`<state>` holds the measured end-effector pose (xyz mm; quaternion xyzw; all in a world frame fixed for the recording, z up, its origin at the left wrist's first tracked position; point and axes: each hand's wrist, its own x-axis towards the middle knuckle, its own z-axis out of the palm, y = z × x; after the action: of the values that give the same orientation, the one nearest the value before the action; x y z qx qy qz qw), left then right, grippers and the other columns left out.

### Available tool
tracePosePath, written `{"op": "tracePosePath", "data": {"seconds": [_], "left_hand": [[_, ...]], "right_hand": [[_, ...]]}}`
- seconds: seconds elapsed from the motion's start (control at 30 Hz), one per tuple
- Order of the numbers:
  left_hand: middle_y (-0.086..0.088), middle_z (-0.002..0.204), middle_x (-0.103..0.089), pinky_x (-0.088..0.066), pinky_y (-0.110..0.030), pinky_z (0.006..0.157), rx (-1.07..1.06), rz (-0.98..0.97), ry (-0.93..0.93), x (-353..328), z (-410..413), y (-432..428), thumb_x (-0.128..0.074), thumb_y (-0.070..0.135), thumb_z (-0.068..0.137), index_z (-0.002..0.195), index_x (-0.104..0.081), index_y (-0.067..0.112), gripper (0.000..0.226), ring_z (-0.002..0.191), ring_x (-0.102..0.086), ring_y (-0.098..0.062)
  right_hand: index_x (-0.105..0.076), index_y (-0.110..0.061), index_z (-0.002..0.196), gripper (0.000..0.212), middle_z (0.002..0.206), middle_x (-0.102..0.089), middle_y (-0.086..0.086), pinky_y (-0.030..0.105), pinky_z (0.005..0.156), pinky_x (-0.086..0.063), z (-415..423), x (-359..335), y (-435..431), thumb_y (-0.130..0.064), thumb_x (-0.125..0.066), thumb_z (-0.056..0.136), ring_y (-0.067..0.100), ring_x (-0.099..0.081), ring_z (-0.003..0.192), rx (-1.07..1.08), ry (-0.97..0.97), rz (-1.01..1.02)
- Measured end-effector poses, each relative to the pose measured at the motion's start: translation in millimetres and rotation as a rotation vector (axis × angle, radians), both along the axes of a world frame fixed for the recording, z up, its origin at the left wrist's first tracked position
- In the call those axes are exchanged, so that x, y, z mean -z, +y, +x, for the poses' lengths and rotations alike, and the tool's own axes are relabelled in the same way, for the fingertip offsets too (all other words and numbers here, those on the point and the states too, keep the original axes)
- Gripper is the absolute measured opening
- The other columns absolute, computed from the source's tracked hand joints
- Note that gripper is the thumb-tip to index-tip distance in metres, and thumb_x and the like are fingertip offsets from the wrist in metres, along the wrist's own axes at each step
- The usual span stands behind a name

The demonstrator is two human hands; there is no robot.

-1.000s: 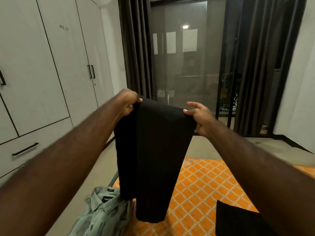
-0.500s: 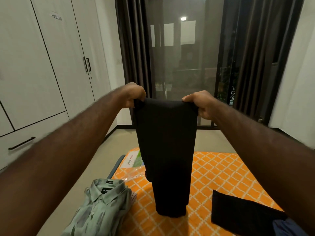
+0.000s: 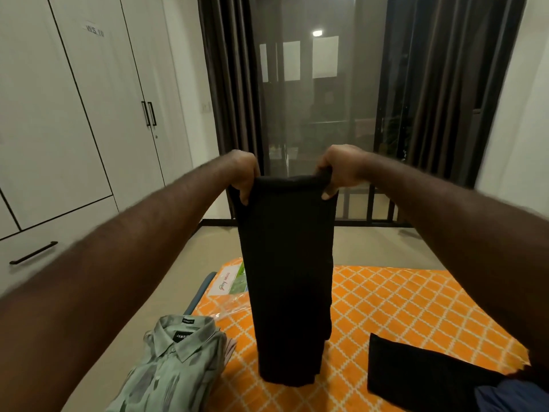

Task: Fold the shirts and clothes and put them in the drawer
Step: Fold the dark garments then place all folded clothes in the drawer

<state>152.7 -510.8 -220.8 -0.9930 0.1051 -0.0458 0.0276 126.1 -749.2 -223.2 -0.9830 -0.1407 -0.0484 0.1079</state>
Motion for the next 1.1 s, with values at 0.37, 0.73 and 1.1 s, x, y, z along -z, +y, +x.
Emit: {"op": "tracePosePath", "data": {"seconds": [0.37,0.73,1.1], "left_hand": [[-0.004,0.091,-0.061,-0.058,-0.040,0.078,-0.059,-0.001,-0.344,8,43,1,-0.077,0.030,0.089,0.115,-0.068,0.016,0.031,0.085,-0.061,-0.021],[-0.010,0.102,-0.061,-0.056,-0.039,0.077,-0.084,-0.501,-0.452,44,130,-42,-0.052,0.004,0.096,0.099,-0.060,0.008,0.009,0.092,-0.062,-0.027],[-0.023,0.126,-0.060,-0.050,-0.047,0.105,0.373,-0.373,-0.779,221,29,11,-0.056,-0.008,0.087,0.120,-0.062,-0.003,0.033,0.127,-0.054,-0.041]], "right_hand": [[-0.061,-0.024,0.093,0.020,0.099,-0.059,0.005,0.026,0.051,-0.053,37,-18,2,-0.018,-0.079,0.087,0.019,-0.063,0.081,0.219,0.025,0.117],[-0.065,-0.007,0.116,0.022,0.096,-0.066,0.009,0.031,0.062,-0.064,121,26,-16,-0.004,-0.068,0.094,0.020,-0.072,0.083,0.366,-0.099,0.682],[-0.070,-0.008,0.098,0.022,0.114,-0.068,0.004,0.023,0.090,-0.046,10,220,-22,0.006,-0.072,0.081,0.014,-0.060,0.106,0.016,-0.606,0.537]]}}
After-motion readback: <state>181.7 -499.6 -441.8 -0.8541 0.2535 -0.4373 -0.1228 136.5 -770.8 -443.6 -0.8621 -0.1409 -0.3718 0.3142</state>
